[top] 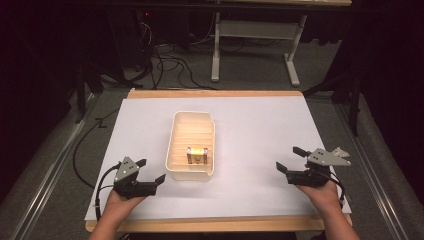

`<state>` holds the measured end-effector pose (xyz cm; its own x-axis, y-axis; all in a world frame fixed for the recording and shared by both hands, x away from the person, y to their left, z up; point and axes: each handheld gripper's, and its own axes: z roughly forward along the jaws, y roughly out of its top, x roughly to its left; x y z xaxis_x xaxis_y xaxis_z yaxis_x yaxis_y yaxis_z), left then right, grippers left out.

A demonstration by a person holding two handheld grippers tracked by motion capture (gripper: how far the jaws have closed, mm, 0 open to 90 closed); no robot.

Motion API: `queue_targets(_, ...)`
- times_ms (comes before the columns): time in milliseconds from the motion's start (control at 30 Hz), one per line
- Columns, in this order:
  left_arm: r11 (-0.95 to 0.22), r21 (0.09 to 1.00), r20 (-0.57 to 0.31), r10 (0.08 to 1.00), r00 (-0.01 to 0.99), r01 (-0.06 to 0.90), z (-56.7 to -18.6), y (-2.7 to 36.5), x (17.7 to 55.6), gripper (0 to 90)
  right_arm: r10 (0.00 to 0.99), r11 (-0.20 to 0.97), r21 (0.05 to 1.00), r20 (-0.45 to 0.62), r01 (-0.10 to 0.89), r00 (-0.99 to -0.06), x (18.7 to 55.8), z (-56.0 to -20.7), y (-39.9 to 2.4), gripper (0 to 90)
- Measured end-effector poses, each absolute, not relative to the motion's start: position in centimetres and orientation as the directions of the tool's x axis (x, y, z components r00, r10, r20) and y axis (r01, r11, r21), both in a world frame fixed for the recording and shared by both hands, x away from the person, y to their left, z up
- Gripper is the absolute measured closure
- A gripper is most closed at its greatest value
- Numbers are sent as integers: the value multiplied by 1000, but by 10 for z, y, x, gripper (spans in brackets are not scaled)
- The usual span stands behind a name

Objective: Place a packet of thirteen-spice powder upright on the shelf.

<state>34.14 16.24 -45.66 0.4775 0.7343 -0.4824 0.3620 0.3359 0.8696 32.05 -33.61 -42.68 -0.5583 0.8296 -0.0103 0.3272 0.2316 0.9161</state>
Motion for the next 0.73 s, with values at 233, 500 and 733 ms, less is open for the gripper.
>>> queue_targets(233,308,879,-462,741,488,365,-459,160,340,107,859,184,925,13,332,-512,305,-433,-352,147)
queue_targets(500,296,884,-450,751,483,362,-461,161,338,107,834,243,916,-29,320,-551,316,-438,-338,147)
queue_targets(733,290,884,-447,753,483,366,-462,162,336,107,837,222,920,-10,323,-548,318,-438,-339,148)
